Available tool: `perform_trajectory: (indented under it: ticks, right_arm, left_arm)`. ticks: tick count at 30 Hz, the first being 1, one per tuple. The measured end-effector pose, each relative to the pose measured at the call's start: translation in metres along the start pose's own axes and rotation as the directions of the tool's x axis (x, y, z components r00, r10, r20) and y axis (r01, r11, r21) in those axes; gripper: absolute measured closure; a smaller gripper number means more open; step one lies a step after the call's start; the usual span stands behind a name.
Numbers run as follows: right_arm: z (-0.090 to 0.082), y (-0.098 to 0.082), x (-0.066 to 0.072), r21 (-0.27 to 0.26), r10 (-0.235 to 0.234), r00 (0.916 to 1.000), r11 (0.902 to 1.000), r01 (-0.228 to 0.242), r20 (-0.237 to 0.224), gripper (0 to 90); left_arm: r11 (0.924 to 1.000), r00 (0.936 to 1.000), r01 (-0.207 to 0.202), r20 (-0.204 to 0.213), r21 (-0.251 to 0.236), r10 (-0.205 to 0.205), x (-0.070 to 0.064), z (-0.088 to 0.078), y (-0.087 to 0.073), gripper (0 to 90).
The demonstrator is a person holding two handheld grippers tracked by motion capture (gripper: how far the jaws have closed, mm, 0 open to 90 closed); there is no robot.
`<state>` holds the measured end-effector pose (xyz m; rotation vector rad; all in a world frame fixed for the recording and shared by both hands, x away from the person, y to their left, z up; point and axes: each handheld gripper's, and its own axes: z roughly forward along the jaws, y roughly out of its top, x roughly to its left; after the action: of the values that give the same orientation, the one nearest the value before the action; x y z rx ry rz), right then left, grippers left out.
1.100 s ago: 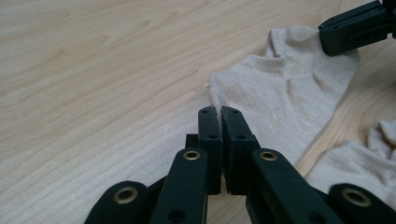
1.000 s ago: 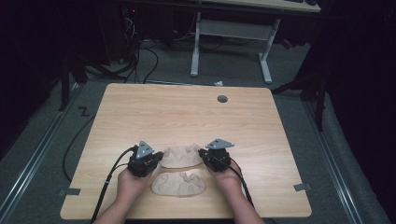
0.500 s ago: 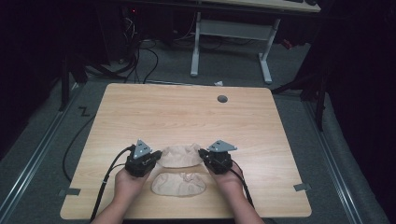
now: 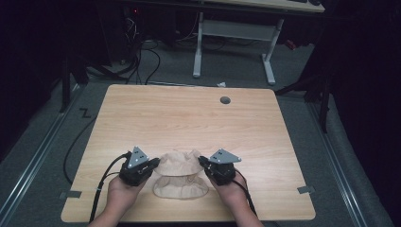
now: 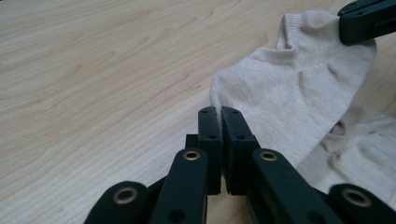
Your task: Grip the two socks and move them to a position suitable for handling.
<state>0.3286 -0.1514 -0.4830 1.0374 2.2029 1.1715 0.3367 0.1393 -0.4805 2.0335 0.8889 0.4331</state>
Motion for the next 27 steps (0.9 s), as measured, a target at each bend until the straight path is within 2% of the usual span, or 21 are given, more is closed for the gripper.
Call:
perform_trajectory:
  ticks: [3,6,9,13,14,16,19,23,27]
  right_arm:
    - [-0.005,-0.001,0.003,-0.005,-0.008,1.0000,1.0000,0.008,0.002,86.0]
    - [-0.011,-0.005,0.008,-0.007,-0.013,0.9999,0.9999,0.013,-0.006,86.0]
    - [-0.018,-0.009,0.013,-0.007,-0.024,0.9996,0.9997,0.024,-0.016,86.0]
    - [-0.025,-0.016,0.022,0.003,-0.041,0.9988,0.9991,0.042,-0.024,86.0]
    - [-0.027,-0.018,0.024,0.008,-0.045,0.9987,0.9990,0.045,-0.023,86.0]
    - [-0.029,-0.022,0.026,0.015,-0.046,0.9987,0.9988,0.046,-0.022,86.0]
    - [-0.028,-0.027,0.030,0.038,-0.048,0.9984,0.9981,0.049,-0.029,86.1]
    - [-0.028,-0.031,0.035,0.056,-0.065,0.9974,0.9962,0.067,-0.031,86.0]
    - [-0.029,-0.035,0.033,0.065,-0.056,0.9979,0.9962,0.058,-0.031,86.0]
  left_arm:
    - [1.0000,0.9999,0.010,0.014,-0.002,-0.010,-0.001,-0.003,-0.001,87.5]
    - [0.9999,0.9998,-0.013,0.016,0.004,0.013,-0.005,-0.010,-0.005,87.5]
    - [1.0000,0.9994,0.005,0.034,-0.005,-0.005,-0.009,-0.017,-0.015,87.5]
    - [0.9998,0.9988,-0.009,0.048,0.017,0.008,-0.013,-0.022,-0.020,87.5]
    - [0.9997,0.9982,0.001,0.061,0.023,-0.002,-0.015,-0.022,-0.022,87.5]
    - [0.9988,0.9970,-0.010,0.077,0.047,0.006,-0.018,-0.021,-0.027,87.5]
    - [0.9970,0.9965,-0.037,0.078,0.068,0.031,-0.020,-0.019,-0.030,87.5]
    - [0.9967,0.9962,-0.033,0.083,0.074,0.026,-0.018,-0.015,-0.029,87.5]
    - [0.9943,0.9955,-0.038,0.091,0.099,0.029,-0.021,-0.008,-0.030,87.3]
